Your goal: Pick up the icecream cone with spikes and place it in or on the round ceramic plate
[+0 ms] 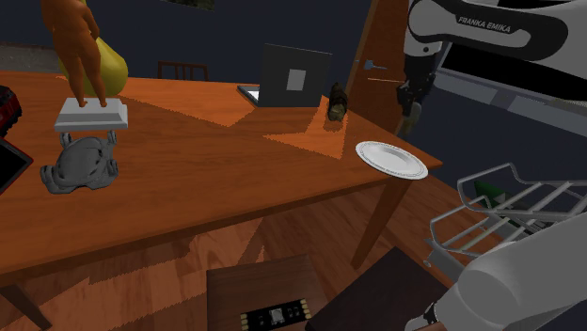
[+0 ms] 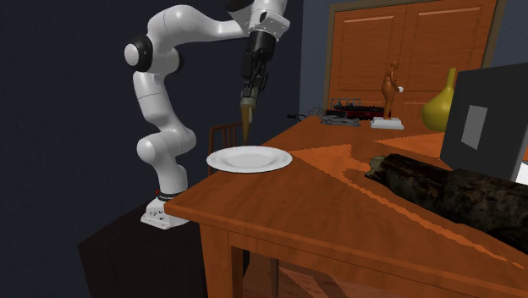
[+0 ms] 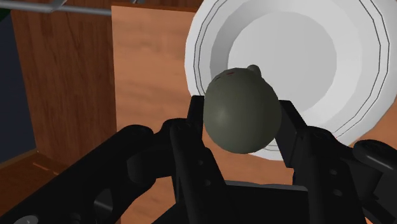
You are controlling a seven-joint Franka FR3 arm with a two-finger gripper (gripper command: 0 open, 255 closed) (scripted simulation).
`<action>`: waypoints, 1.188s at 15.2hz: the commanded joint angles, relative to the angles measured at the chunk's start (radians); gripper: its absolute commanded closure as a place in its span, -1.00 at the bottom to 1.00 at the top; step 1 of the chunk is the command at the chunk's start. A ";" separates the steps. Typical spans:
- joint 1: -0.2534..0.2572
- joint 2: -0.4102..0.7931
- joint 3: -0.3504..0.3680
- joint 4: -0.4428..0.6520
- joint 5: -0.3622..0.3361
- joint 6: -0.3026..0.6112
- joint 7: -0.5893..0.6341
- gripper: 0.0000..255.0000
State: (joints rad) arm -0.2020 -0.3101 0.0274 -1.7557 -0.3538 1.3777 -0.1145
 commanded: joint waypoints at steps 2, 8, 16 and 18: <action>0.001 -0.017 -0.002 -0.060 0.002 0.041 0.014 1.00; 0.003 -0.041 -0.007 -0.164 0.004 0.117 0.038 1.00; 0.003 -0.048 -0.009 -0.199 0.004 0.144 0.047 1.00; 0.003 -0.049 -0.009 -0.201 0.004 0.145 0.047 -1.00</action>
State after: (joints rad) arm -0.1988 -0.3601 0.0194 -1.9540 -0.3497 1.5233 -0.0677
